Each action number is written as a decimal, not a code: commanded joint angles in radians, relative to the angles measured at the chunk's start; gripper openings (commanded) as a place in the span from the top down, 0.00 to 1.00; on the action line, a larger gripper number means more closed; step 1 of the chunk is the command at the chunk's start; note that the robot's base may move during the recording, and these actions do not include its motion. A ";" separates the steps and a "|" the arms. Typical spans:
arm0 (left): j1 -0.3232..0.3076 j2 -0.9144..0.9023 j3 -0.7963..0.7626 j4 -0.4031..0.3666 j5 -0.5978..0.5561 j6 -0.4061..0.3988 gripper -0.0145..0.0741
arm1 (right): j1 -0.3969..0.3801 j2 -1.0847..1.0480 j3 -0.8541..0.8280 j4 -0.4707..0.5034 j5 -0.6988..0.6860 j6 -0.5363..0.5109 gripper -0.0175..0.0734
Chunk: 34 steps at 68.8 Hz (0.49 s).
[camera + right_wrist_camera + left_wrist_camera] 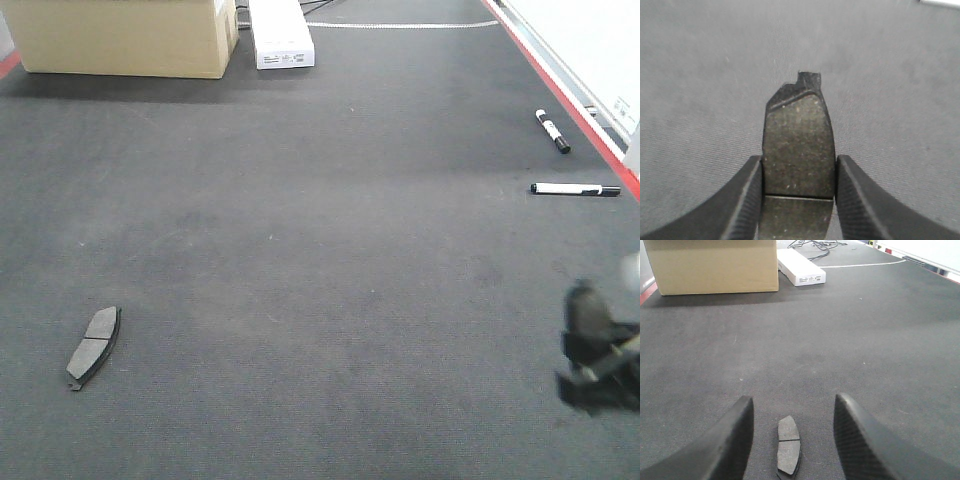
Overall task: Move and align brake pads A on conveyor
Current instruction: 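Lower the right gripper's pad onto the belt beside the other pad and release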
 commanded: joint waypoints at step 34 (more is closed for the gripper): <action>-0.001 0.007 -0.027 -0.016 -0.080 -0.003 0.45 | 0.001 0.585 -0.410 -0.006 0.069 -0.023 0.79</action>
